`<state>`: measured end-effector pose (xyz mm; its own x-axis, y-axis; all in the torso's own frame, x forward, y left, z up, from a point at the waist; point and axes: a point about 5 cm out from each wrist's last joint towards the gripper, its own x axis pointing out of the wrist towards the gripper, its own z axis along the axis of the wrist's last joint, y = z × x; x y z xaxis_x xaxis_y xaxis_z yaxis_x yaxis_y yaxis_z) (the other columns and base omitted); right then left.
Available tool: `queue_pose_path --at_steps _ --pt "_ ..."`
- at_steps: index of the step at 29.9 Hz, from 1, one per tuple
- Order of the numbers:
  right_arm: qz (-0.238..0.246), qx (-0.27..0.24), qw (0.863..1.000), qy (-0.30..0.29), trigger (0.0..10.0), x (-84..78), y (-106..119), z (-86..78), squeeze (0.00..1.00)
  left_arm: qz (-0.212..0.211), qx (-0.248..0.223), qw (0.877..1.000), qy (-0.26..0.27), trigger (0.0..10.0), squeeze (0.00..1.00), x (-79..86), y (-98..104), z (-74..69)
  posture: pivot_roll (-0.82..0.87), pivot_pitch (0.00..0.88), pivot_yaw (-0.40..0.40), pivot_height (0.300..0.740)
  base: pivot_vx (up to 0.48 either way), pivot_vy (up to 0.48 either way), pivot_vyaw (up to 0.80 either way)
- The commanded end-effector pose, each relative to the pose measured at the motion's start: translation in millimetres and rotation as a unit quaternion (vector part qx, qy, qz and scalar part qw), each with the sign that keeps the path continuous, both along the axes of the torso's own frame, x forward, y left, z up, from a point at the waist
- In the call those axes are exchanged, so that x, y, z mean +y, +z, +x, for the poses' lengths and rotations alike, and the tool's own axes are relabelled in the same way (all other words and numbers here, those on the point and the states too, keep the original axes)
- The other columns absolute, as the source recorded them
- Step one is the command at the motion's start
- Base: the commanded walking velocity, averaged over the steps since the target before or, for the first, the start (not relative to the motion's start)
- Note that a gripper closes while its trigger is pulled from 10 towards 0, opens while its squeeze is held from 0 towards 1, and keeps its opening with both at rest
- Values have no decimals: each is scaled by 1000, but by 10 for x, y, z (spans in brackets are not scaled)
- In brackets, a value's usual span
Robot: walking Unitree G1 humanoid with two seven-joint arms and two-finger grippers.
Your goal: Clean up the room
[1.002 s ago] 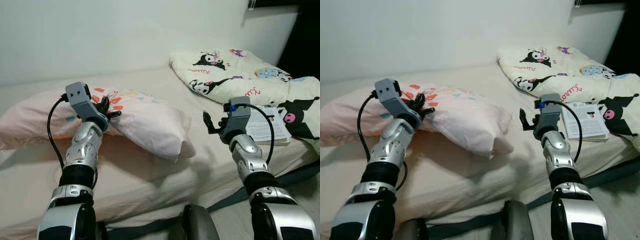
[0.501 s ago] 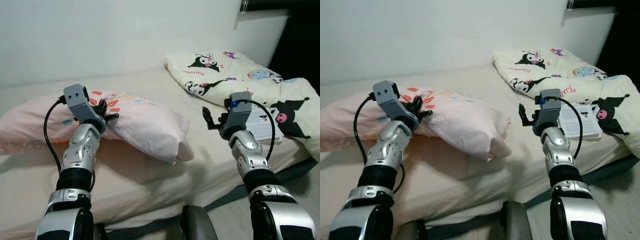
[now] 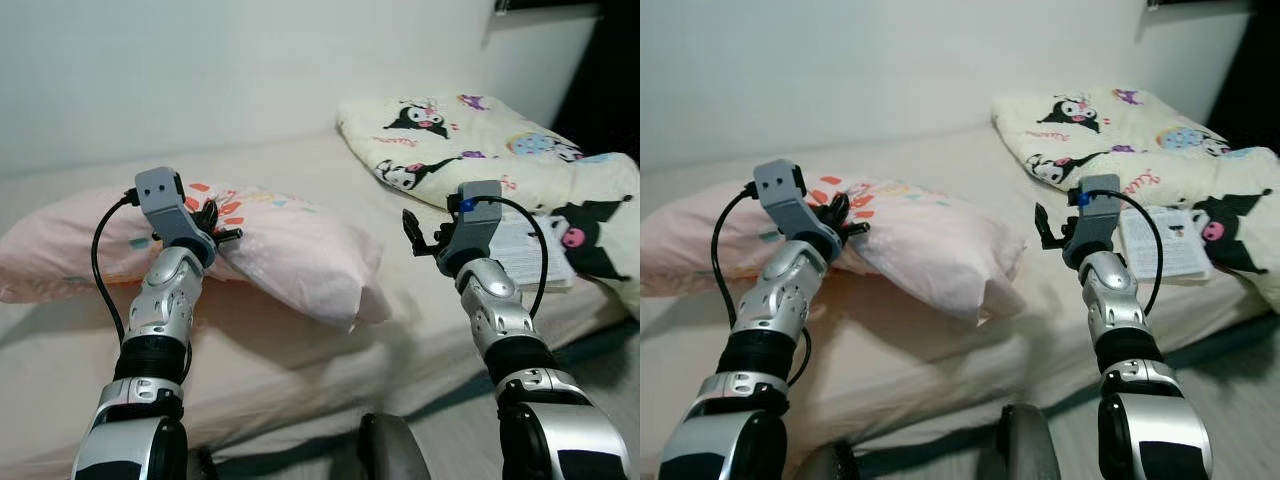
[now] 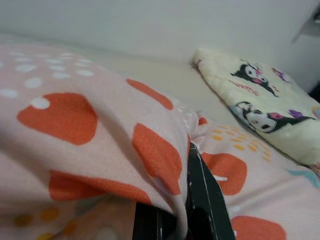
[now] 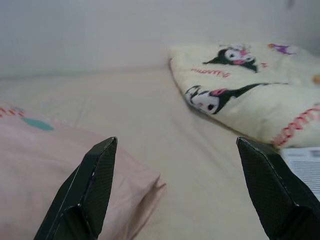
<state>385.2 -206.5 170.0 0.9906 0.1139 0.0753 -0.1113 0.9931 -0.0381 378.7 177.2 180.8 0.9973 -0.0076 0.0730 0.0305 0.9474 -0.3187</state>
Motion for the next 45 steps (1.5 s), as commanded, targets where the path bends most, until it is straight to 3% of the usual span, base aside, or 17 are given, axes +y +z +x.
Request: queue_pose_path --at_steps 1,21,27,34,36,39,45 --pt "6 -6 1000 -2 10000 -2 39 3 0 14 -40 999 1 10000 0 9 195 -6 -60 0 -18 610 0 0 0" --pt "8 -13 1000 -4 10000 11 78 5 0 45 -43 998 0 10000 0 -18 215 -5 -60 0 -12 705 0 0 0" --pt "9 -13 1000 -4 10000 15 73 3 0 100 -52 994 5 10000 0 -11 232 -8 -59 0 -11 735 0 0 0" --pt "10 -10 1000 -3 10000 26 51 -1 0 151 -46 987 12 10000 0 48 196 -11 -58 0 -10 740 0 0 0" --pt "9 -8 1000 -3 10000 32 38 -5 0 193 -27 981 17 10000 0 107 132 -18 -54 0 -11 740 0 0 0" --pt "10 -7 1000 -2 10000 40 24 -9 0 218 -10 976 25 10000 0 171 67 -28 -55 0 -9 740 0 0 0" --pt "6 4 1000 -1 10000 89 -61 -26 0 230 25 972 40 10000 0 293 -57 -61 -51 0 -11 740 -97 101 0"
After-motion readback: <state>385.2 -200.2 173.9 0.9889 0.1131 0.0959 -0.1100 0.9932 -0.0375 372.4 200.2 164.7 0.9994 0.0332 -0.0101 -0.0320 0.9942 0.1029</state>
